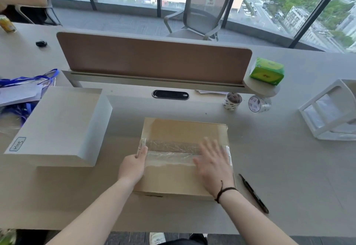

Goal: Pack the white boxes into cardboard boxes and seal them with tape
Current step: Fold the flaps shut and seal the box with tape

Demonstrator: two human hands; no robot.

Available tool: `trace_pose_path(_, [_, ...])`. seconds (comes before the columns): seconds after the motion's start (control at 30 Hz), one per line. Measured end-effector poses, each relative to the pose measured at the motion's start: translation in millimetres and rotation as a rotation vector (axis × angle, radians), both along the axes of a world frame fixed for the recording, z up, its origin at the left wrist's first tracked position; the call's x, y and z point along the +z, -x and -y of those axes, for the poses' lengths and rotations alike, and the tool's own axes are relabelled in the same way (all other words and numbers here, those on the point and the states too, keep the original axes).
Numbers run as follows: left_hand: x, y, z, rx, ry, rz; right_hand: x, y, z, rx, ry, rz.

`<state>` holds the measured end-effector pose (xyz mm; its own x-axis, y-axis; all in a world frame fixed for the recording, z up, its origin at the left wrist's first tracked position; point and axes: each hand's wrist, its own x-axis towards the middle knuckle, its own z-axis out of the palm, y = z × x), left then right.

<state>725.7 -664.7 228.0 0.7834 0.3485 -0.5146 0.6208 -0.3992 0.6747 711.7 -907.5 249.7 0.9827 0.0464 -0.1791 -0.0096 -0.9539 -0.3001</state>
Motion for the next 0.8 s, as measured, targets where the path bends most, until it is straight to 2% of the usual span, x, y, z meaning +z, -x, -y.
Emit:
trace_pose_path(0.07, [0,-1,-1,-0.007,0.002,-0.001,3,3,-32,0.236,0.005,-0.122])
trace_pose_path(0.17, [-3,-2,-1,-0.042,-0.028,0.009,5,7,-60,0.350,0.000,-0.194])
trace_pose_path(0.37, [-4,2,1,-0.015,-0.026,0.024,5,5,-32,0.303,0.069,-0.152])
trace_pose_path(0.6, [-1,-1,-6,-0.001,0.073,-0.033,-6,22,25,0.094,0.107,-0.131])
trace_pose_path(0.8, [-2,-2,-11,0.025,0.167,-0.090,-13,26,27,0.010,-0.005,-0.111])
